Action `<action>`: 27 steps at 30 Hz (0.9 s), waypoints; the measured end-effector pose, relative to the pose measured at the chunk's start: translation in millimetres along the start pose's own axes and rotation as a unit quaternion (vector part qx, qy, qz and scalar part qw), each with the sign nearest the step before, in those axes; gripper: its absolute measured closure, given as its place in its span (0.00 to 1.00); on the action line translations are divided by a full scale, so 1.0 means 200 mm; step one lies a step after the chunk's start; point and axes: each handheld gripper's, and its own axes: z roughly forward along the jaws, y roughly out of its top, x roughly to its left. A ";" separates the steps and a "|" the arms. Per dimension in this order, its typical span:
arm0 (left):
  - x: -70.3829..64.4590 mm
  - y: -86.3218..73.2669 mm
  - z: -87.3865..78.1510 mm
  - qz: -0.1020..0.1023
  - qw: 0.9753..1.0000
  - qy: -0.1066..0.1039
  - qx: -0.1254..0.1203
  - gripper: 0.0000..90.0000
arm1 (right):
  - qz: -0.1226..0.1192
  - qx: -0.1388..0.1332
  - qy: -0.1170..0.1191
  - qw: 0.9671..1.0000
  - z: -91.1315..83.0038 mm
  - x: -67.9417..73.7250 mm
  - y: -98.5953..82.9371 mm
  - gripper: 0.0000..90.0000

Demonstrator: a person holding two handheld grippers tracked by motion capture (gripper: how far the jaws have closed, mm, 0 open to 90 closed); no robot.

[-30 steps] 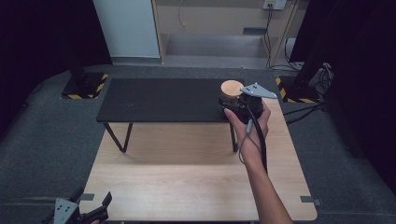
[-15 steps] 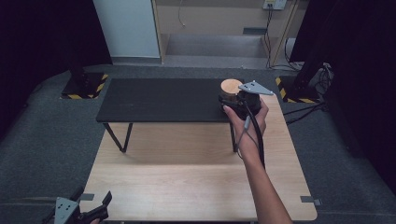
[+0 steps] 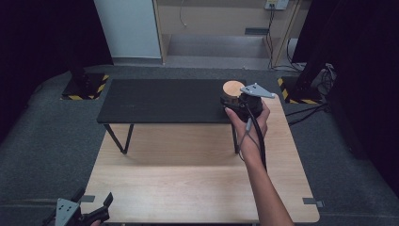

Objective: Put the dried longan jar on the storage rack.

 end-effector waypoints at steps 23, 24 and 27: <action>0.00 0.00 -0.01 -0.001 1.000 0.000 -0.003 0.02 | -0.002 -0.016 -0.008 1.000 -0.03 0.02 -0.04 0.01; 0.00 0.00 -0.01 -0.002 1.000 0.001 -0.004 0.02 | -0.003 -0.016 -0.007 1.000 -0.03 0.02 -0.04 0.01; 0.00 -0.01 -0.02 -0.002 1.000 0.001 -0.005 0.01 | -0.003 -0.017 -0.002 1.000 -0.04 0.02 -0.04 0.01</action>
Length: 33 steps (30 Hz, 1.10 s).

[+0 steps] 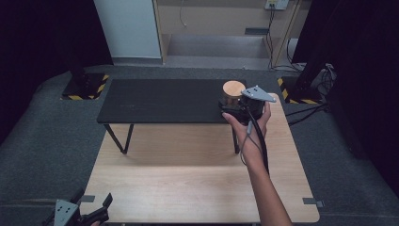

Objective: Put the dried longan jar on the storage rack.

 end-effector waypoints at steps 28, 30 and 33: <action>0.01 0.00 0.00 0.001 1.000 -0.006 -0.002 0.01 | 0.003 -0.014 0.002 1.000 -0.22 0.06 -0.17 0.03; 0.01 0.00 0.00 0.001 1.000 -0.005 -0.001 0.01 | 0.004 -0.016 0.006 1.000 -0.25 0.06 -0.20 0.03; 0.01 0.00 0.01 0.001 1.000 -0.007 0.001 0.01 | 0.005 -0.015 0.011 1.000 -0.29 0.06 -0.24 0.03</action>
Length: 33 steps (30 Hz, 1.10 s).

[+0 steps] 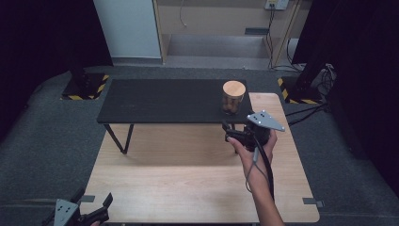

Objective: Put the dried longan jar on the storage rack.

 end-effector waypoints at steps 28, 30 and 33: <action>-0.03 0.01 0.07 0.007 1.000 -0.008 0.000 0.01 | 0.006 -0.012 -0.014 1.000 -0.42 0.01 -0.45 0.03; -0.03 0.01 0.07 0.003 1.000 -0.008 -0.003 0.01 | 0.007 -0.013 -0.017 1.000 -0.44 0.00 -0.48 0.03; -0.03 0.02 0.08 0.003 1.000 -0.006 -0.006 0.01 | 0.005 -0.010 -0.022 1.000 -0.48 0.01 -0.54 0.03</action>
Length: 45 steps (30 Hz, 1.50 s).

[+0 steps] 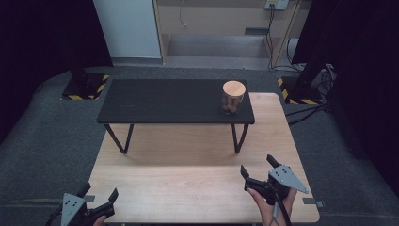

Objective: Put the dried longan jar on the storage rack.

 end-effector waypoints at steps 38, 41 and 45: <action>0.00 0.04 0.02 0.005 1.000 0.004 -0.008 0.01 | 0.027 -0.004 -0.023 0.999 -0.13 0.01 -0.25 0.03; 0.00 0.05 0.02 0.006 1.000 0.003 -0.007 0.01 | 0.029 -0.005 -0.024 0.999 -0.13 0.01 -0.26 0.03; 0.00 0.05 0.02 0.005 1.000 0.002 -0.007 0.01 | 0.028 -0.004 -0.022 0.999 -0.12 0.01 -0.26 0.03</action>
